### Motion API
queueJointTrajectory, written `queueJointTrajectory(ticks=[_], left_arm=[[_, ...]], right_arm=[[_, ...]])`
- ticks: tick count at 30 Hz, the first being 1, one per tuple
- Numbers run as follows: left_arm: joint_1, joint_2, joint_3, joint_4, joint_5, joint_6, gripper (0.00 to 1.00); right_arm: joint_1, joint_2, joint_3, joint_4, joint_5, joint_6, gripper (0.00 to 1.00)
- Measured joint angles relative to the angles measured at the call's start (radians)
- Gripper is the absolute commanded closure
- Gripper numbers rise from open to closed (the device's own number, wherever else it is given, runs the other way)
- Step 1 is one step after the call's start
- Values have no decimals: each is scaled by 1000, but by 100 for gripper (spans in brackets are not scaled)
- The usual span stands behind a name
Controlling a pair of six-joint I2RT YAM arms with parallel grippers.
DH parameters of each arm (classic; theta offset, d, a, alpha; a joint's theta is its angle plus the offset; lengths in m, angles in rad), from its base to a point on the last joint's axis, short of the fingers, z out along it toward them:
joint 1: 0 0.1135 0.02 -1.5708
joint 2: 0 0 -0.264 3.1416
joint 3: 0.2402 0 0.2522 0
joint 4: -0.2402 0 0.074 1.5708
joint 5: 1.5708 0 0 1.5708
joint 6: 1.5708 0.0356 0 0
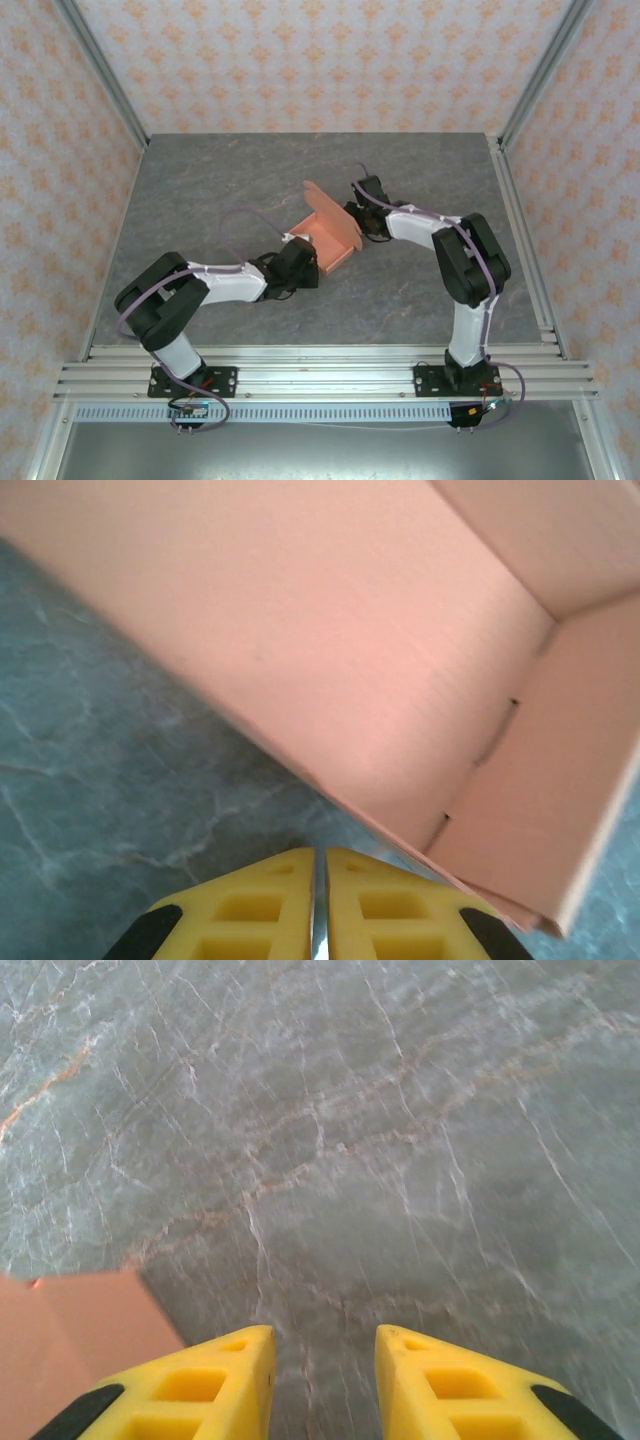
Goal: Fold the paper box
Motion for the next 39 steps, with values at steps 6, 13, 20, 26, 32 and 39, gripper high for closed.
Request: queueJointTrajectory(ticks=[6,13,20,26,32,39], left_arm=[[-16,-124,-76,29,-87,-31,82],[53,-380,-72,-93,-211,17,73],[315,-272,71,-140,-190,93,75],[395,18,239,-124,-84,111,80],[409,209,327,-102,25,111,86],[409,272,335,-74,97,103,90]], right_arm=[[-14,75,144,-103,-10,-60,67],[-58,12,150,-232,123,-85,67],[-66,-298,-133,-259,236,-19,71],[-24,-460,-402,-238,241,91,77],[94,-528,-572,-149,203,219,80],[113,-455,-582,12,133,297,81]])
